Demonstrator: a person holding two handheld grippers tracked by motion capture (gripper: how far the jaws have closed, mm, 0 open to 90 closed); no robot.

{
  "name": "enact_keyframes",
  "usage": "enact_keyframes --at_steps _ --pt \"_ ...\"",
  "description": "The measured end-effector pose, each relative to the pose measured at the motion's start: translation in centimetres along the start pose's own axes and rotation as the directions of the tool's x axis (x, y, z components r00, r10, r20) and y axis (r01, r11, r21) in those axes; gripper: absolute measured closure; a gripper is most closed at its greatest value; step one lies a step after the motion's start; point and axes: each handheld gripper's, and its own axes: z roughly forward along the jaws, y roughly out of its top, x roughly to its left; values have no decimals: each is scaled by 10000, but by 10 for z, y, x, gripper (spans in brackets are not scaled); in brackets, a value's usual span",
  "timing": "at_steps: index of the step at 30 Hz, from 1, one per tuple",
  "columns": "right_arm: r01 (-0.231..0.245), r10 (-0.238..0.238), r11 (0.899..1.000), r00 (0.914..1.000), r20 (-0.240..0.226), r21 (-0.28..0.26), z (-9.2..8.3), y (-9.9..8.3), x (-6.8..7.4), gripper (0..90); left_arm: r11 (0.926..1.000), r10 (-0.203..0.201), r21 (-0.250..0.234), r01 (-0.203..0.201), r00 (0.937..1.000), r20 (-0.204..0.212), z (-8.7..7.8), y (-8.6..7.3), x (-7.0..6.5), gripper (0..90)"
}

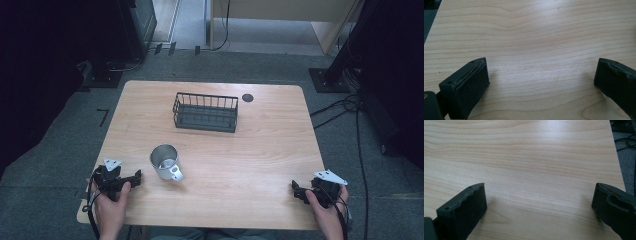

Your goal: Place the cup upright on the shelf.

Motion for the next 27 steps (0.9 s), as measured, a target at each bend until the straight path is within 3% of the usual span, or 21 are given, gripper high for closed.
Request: enact_keyframes --at_steps 5,7,11,18,19,21,22,27 --pt "-10 10 10000 10000 83 -46 -1 0 1 0 10000 -11 -10 11 10000 1 0 0 0 0" --pt "-287 283 9993 9994 -181 -255 -4 2 3 1 10000 -10 -7 10 10000 1 0 0 0 0" --pt "-271 256 9983 9992 -306 -511 -11 11 9 2 10000 -1 3 1 10000 -3 0 0 0 0" --pt "-12 -73 9944 9968 -794 -1059 -27 35 36 2 10000 -1 -8 1 10000 -8 0 0 0 0" --pt "108 -228 9934 9943 -1039 -1142 -30 40 46 2 10000 -1 -8 1 10000 -6 0 0 0 0" --pt "153 -285 9933 9929 -1151 -1145 -31 42 49 2 10000 0 -4 0 10000 -6 0 0 0 0" --pt "363 -531 9923 9885 -1417 -1186 -33 48 60 2 10000 -2 -5 2 10000 -7 0 0 0 0" --pt "675 -896 9889 9815 -1694 -1321 -36 58 78 2 10000 -1 -5 1 10000 -6 0 0 0 0"
